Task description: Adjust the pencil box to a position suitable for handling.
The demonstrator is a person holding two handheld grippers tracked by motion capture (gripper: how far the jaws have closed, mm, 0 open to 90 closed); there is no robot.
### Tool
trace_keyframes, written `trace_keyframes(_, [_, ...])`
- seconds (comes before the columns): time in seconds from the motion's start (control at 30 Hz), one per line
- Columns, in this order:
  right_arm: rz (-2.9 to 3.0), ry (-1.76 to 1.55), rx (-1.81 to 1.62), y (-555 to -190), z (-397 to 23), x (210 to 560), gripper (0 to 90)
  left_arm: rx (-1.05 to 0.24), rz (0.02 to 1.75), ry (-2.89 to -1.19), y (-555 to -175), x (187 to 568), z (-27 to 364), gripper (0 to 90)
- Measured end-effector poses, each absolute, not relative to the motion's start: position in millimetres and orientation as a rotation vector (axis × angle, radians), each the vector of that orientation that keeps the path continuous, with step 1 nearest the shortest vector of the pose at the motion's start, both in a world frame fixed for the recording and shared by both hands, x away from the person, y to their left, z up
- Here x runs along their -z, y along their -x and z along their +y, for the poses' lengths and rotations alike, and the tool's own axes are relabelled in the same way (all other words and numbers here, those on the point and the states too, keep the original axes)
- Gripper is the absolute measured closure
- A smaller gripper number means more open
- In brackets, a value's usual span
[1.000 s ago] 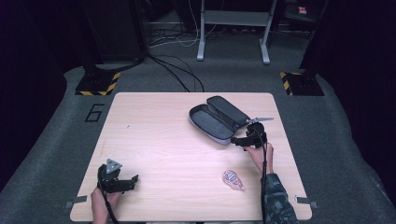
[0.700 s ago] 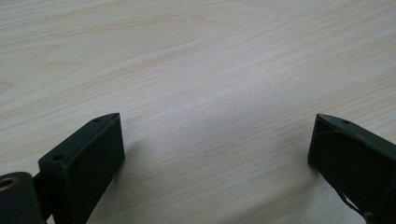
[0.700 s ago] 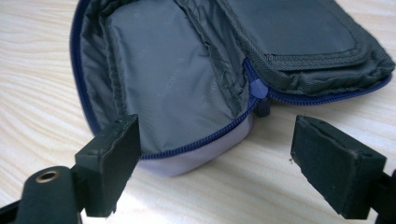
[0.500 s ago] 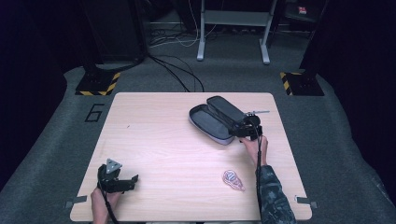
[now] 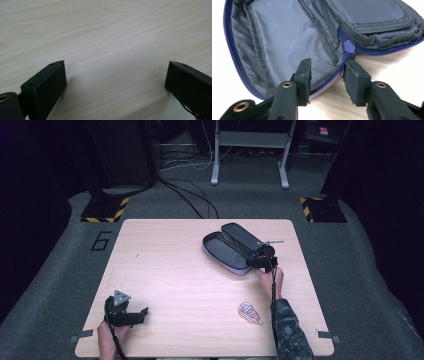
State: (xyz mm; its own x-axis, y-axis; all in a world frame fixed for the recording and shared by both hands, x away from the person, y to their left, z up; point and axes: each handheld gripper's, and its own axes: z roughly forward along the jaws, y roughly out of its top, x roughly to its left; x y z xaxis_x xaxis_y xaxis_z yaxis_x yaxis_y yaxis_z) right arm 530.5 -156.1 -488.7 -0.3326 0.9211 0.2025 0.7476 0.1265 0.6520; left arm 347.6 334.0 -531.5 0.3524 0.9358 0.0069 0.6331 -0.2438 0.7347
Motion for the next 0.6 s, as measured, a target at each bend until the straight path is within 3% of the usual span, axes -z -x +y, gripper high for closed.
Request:
trace_keyframes(0.37, [2.136, -1.62, -0.997, -527.3, -157.5, 492.1, 78.3, -0.594, 1.363, -1.983, -347.5, 530.8, 334.4, 3.7])
trace_keyframes(0.6, [2.149, -1.62, -0.997, -524.9, -157.5, 492.0, 83.4, -0.603, 1.362, -1.975, -347.7, 531.5, 334.1, 3.7])
